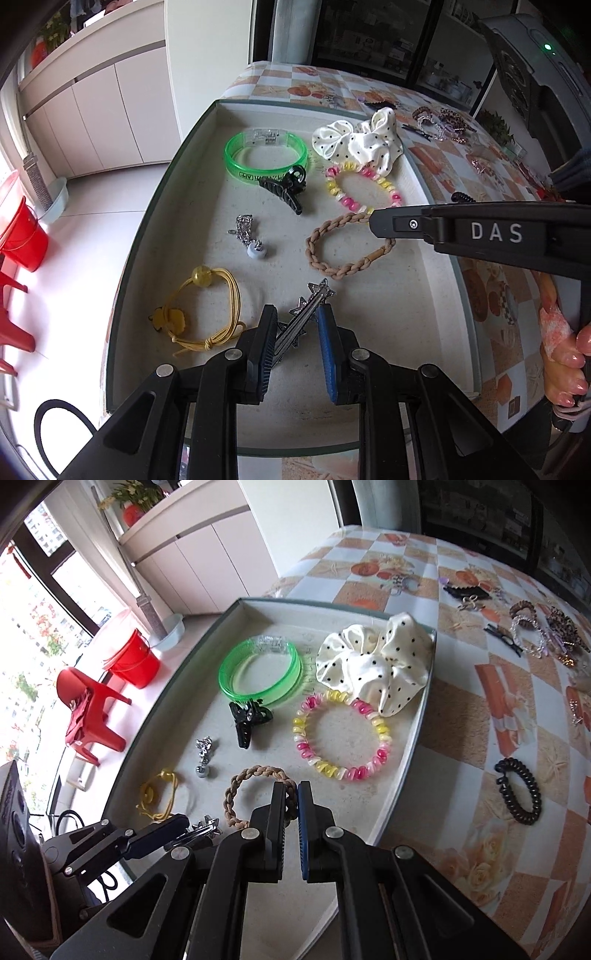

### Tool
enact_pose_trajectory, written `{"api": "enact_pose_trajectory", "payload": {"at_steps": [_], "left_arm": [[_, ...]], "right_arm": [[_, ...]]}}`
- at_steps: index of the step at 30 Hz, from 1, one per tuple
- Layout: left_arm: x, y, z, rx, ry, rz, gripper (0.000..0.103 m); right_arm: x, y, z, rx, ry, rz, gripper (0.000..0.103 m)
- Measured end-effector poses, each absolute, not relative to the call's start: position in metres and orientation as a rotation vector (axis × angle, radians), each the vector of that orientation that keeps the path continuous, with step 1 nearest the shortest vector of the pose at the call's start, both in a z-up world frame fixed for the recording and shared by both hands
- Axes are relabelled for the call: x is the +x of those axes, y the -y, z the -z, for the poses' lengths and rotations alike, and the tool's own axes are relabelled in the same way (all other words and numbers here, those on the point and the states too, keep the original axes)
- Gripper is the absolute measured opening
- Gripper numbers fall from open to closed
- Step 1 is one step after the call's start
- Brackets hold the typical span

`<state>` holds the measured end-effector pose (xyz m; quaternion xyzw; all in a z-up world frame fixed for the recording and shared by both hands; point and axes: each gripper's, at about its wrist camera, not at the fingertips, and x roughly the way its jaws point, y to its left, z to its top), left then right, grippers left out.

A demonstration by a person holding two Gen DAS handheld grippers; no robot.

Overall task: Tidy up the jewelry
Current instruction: 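Open the right tool to drop the braided bracelet in the tray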

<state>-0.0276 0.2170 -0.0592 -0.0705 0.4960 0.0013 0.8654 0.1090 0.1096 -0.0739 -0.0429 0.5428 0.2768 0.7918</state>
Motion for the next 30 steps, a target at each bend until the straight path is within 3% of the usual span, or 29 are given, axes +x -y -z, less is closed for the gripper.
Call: {"api": "enact_pose_trajectory", "payload": {"at_steps": [24,26,27,28,30], "left_arm": [[-0.022,-0.211,0.058,-0.125,-1.045,-0.042,0.026],[-0.022,-0.211,0.059,-0.121,-1.047,-0.045,0.026],[-0.022,-0.21,0.059,-0.12,-1.046,-0.046,0.026],[-0.022,-0.21,0.059,-0.119,-1.047,-0.049,0.026],[-0.022,-0.21,0.059,-0.121,-1.049,-0.053,0.026]], "right_arm": [[0.124,-0.115,0.087,-0.136,-1.17,-0.533,0.009],[0.124,-0.115,0.087,-0.133,-1.171,-0.545,0.018],[0.123,-0.115,0.086,-0.133,-1.169,-0.552,0.031],[0.122,-0.116,0.086,-0.135,-1.165,-0.56,0.038],[0.12,-0.12,0.085,-0.154,-1.162,-0.556,0.041]]}}
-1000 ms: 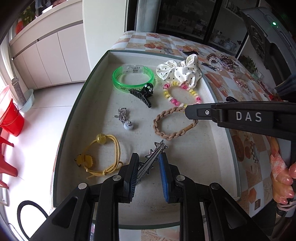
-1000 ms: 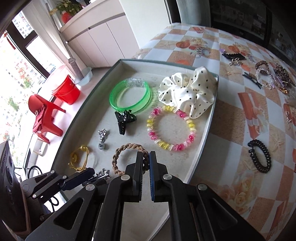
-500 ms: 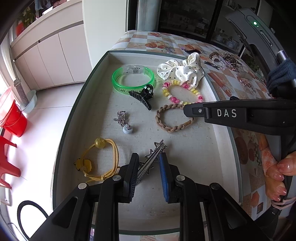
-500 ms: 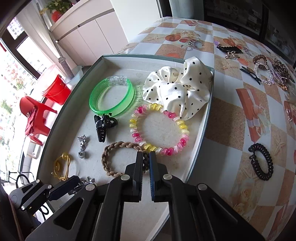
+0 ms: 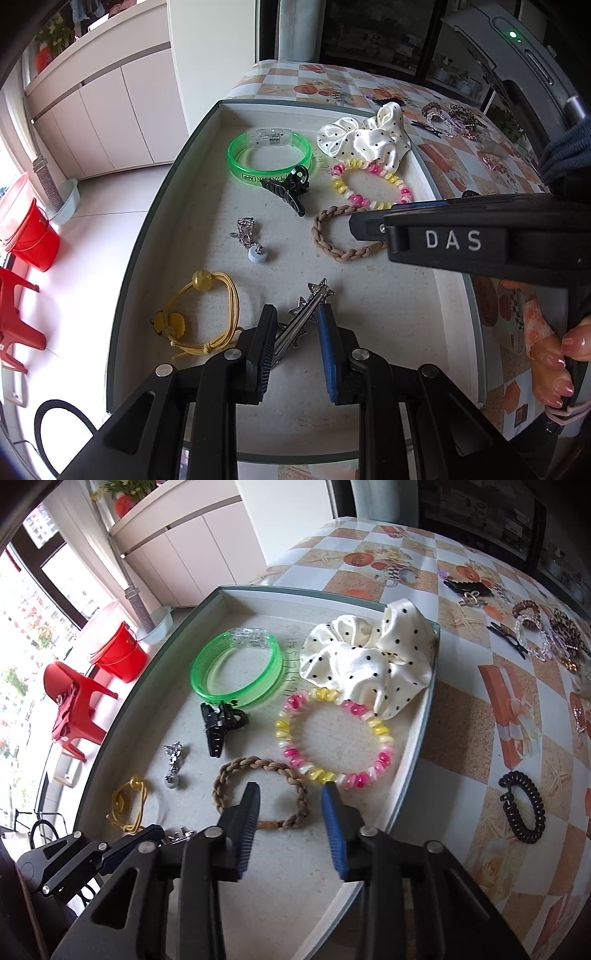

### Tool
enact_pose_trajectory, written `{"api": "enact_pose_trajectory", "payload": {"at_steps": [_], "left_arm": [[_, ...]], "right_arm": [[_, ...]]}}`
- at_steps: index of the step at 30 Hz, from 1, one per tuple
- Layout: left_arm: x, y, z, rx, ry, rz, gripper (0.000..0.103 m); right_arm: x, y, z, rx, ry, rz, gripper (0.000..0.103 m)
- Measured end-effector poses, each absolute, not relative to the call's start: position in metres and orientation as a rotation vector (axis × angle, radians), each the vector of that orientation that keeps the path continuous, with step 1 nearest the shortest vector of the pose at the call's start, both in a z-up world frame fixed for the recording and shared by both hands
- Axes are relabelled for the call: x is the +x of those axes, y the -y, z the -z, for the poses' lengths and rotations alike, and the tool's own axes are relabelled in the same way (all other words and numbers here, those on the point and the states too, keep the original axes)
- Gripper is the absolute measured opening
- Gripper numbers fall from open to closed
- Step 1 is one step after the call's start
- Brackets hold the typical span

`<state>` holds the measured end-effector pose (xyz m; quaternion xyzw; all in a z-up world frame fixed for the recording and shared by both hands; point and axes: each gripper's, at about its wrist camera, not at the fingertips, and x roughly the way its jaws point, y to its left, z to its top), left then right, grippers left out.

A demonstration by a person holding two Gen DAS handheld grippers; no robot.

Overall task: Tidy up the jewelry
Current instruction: 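Open the right tool to drop the braided bracelet in the tray, then open the left tool to drop the spiked barrette in the tray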

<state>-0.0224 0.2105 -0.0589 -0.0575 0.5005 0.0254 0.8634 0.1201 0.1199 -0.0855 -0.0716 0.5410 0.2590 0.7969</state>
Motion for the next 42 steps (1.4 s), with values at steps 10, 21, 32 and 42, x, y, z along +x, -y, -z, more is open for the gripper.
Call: {"api": "enact_pose_trajectory", "payload": {"at_steps": [10,21,32,42], "left_arm": [[-0.024,-0.215,0.058,-0.134,-1.048,-0.088,0.026],[-0.022,-0.21,0.058,-0.104,-1.058,-0.113,0.026],[-0.011,-0.193,0.059,-0.034,-1.059,-0.108,0.026],[-0.013,-0.191,0.059,-0.019,-1.041,-0.114,0.026]], "right_arm": [[0.116,-0.109,0.063,-0.108,-1.112,-0.55,0.046],[0.104,-0.083,0.042,-0.049,-1.055,-0.534,0.05],[0.097,-0.053,0.036,-0.003,-1.042,-0.503,0.05],[0.082,-0.034,0.04,0.001,-1.048,-0.469,0.05]]}}
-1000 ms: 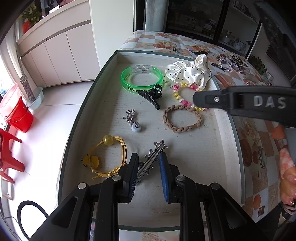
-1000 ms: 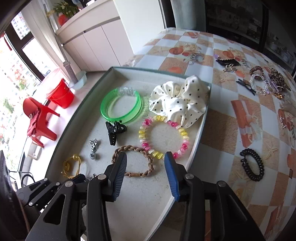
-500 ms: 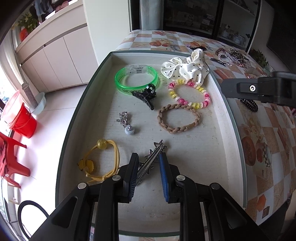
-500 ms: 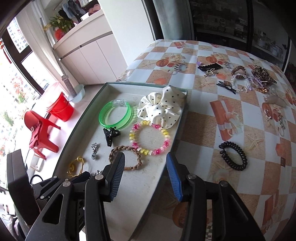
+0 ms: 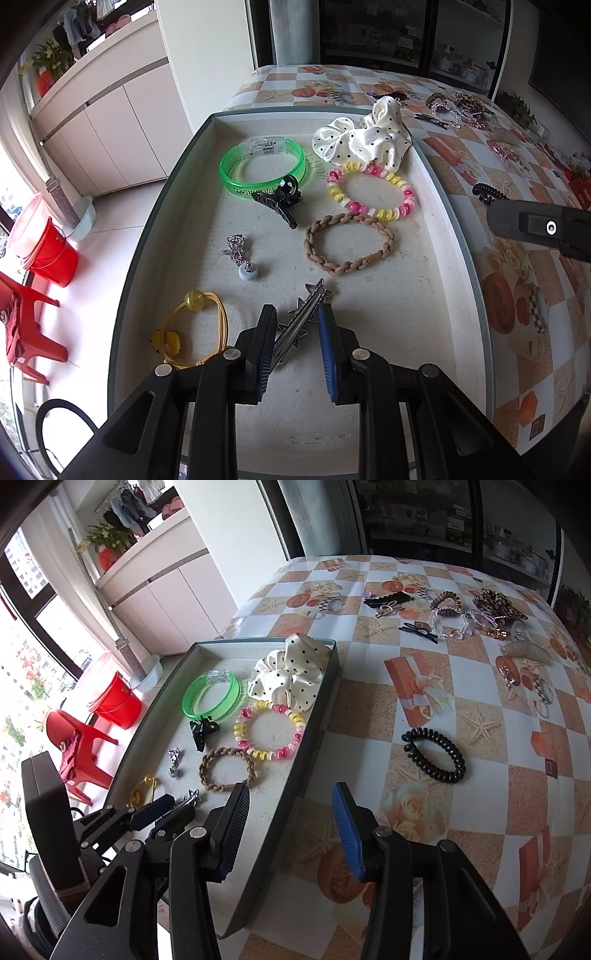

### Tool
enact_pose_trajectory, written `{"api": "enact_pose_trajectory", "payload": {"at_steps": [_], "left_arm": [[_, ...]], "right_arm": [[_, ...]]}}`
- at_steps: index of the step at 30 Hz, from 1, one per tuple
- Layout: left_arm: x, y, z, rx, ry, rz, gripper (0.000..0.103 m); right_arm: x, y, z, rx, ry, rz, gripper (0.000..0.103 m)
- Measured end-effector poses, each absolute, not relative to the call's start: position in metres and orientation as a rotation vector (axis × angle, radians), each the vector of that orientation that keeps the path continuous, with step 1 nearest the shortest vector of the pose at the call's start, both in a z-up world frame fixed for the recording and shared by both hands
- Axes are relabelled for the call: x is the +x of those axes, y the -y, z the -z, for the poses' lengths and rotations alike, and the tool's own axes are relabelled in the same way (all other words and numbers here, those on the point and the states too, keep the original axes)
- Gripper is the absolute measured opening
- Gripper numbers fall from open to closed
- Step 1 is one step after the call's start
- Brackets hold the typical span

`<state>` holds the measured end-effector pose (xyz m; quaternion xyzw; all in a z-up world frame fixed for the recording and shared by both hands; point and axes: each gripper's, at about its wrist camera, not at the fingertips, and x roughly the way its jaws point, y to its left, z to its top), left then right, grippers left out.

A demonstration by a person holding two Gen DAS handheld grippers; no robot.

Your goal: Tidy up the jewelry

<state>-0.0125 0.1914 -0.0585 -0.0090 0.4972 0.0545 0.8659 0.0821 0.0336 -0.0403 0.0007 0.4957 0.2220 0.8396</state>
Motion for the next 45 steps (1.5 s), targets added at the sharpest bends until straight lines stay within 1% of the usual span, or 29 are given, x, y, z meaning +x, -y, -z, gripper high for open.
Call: {"api": "enact_pose_trajectory", "payload": {"at_steps": [1,2,3,4,24,25,26,30,34,36,38,40,42,45], "left_arm": [[-0.012,-0.192,0.059,-0.021,-1.041,-0.115,0.03],[-0.012,-0.193,0.059,-0.023,-1.041,-0.12,0.057],[-0.013,-0.193,0.059,-0.026,-1.038,-0.128,0.074],[-0.015,-0.194,0.057,-0.029,-1.024,-0.141,0.084],[-0.02,-0.199,0.055,-0.032,-1.02,-0.151,0.084],[-0.021,-0.199,0.054,-0.031,-1.019,-0.153,0.096],[-0.021,-0.2,0.053,-0.031,-1.018,-0.157,0.103],[-0.024,-0.2,0.049,-0.03,-1.006,-0.159,0.103],[-0.024,-0.201,0.048,-0.033,-1.009,-0.167,0.103],[-0.025,-0.202,0.048,-0.036,-1.01,-0.169,0.103],[-0.026,-0.202,0.048,-0.036,-1.011,-0.169,0.103],[-0.026,-0.201,0.048,-0.034,-1.01,-0.175,0.103],[-0.027,-0.202,0.048,-0.033,-1.01,-0.178,0.103],[-0.028,-0.202,0.047,-0.032,-1.006,-0.186,0.103]], "right_arm": [[0.081,-0.034,0.041,-0.007,-1.047,-0.466,0.05],[0.08,-0.035,0.041,-0.019,-1.046,-0.464,0.05],[0.079,-0.037,0.041,-0.033,-1.045,-0.463,0.05],[0.079,-0.037,0.042,-0.041,-1.044,-0.464,0.05],[0.077,-0.066,0.043,-0.127,-1.043,-0.507,0.05],[0.077,-0.067,0.043,-0.127,-1.044,-0.507,0.05],[0.077,-0.067,0.043,-0.127,-1.044,-0.508,0.05],[0.077,-0.071,0.044,-0.134,-1.048,-0.518,0.05],[0.076,-0.076,0.044,-0.15,-1.051,-0.525,0.057],[0.075,-0.077,0.044,-0.154,-1.05,-0.528,0.058],[0.074,-0.078,0.044,-0.158,-1.05,-0.529,0.063],[0.074,-0.078,0.043,-0.156,-1.046,-0.526,0.074],[0.074,-0.077,0.043,-0.153,-1.041,-0.522,0.081],[0.073,-0.075,0.042,-0.149,-1.038,-0.519,0.081]]}}
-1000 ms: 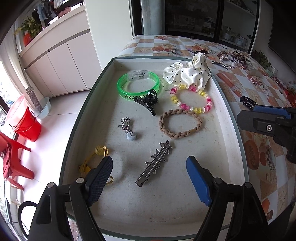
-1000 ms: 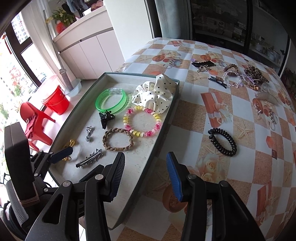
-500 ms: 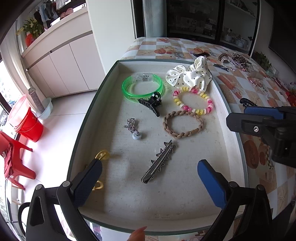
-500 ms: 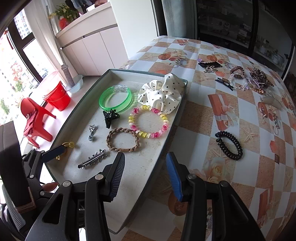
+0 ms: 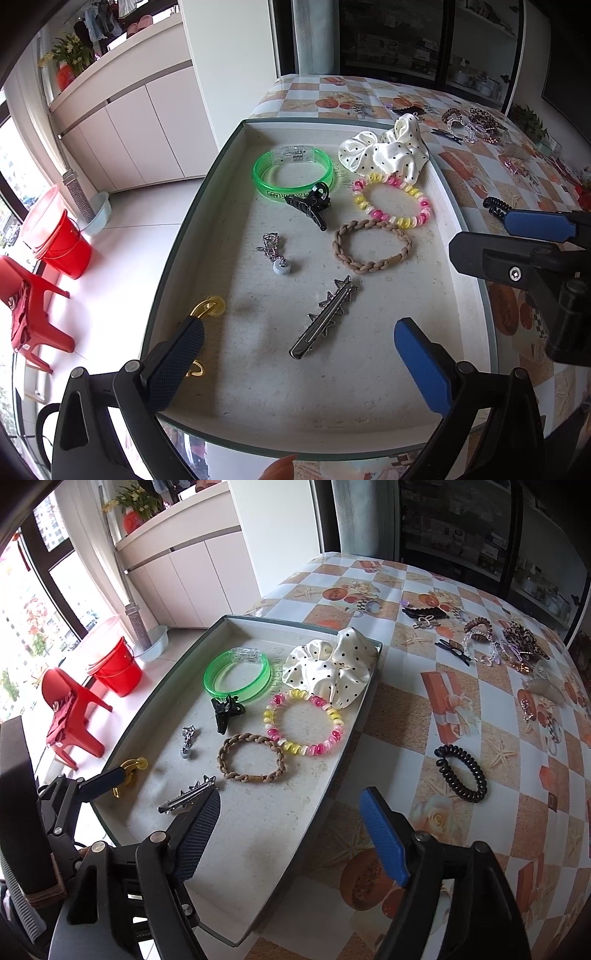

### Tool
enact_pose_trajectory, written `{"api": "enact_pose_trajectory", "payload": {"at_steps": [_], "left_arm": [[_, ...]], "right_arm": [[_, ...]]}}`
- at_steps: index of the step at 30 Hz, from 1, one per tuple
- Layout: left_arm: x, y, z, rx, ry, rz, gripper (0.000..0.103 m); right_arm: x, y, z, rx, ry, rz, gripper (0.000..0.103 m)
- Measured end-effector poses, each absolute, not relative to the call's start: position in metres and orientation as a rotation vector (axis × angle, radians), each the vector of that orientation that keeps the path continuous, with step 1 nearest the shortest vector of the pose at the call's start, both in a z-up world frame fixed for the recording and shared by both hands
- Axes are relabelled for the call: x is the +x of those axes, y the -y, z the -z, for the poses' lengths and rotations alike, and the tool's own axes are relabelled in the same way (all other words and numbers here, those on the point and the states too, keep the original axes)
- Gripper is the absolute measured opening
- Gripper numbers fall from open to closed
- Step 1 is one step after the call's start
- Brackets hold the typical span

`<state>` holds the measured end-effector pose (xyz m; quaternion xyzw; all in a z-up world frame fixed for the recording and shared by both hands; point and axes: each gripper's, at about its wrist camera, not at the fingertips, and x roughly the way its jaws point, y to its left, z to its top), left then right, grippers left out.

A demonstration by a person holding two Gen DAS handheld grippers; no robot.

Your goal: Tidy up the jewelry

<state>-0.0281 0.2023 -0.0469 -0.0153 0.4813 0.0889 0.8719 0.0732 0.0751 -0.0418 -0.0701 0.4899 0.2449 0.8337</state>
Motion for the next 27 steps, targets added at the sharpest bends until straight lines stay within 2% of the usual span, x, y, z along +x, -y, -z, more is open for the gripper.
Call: {"api": "enact_pose_trajectory", "payload": {"at_steps": [12,14,27], "left_arm": [[-0.036,-0.206,0.04,-0.042,-0.983,-0.207,0.103],[-0.037,-0.206,0.04,-0.043,-0.979,-0.207,0.103],[-0.039,-0.209,0.039,-0.048,-0.972,-0.221,0.103]], "right_arm": [[0.07,-0.078,0.04,-0.166,-1.034,-0.512,0.081],[0.07,-0.079,0.04,-0.17,-1.034,-0.508,0.09],[0.068,-0.08,0.038,-0.193,-0.977,-0.463,0.092]]}}
